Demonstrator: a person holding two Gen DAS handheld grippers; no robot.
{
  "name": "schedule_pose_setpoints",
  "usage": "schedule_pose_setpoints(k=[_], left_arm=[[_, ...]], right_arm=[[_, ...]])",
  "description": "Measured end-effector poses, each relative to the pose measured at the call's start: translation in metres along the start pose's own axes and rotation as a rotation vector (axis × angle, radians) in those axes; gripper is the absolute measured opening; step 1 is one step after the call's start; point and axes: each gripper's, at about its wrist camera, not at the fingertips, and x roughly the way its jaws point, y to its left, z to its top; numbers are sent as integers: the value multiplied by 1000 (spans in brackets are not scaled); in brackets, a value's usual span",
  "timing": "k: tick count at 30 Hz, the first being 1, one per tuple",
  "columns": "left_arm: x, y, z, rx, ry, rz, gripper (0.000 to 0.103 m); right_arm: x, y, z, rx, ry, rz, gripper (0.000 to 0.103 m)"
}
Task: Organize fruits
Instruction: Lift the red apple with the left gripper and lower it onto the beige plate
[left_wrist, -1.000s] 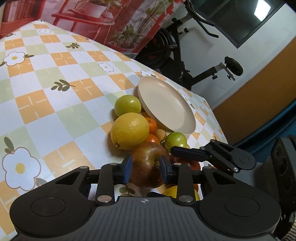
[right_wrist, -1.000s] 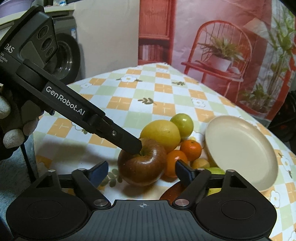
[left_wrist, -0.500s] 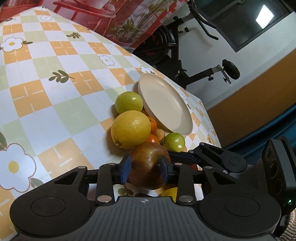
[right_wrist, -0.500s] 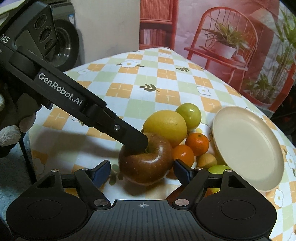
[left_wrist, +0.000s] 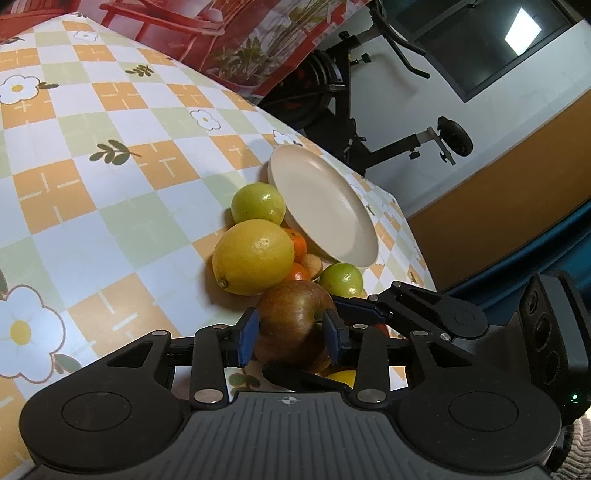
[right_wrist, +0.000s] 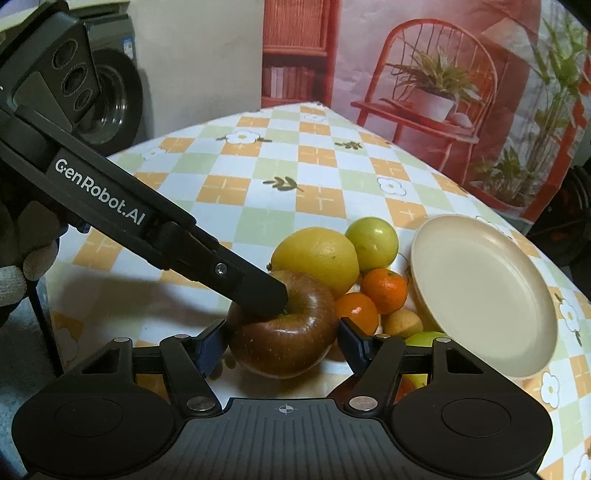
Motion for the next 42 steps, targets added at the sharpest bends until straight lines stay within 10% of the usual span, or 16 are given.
schedule_pose_setpoints(k=[23,42], left_arm=[[39,-83,84,224,-58,-15,39],[129,-52,153,184,15,30,39]], right_arm=[[-46,-101,26,96,-203,-52,61],[40,-193,37,168,-175,-22,61]])
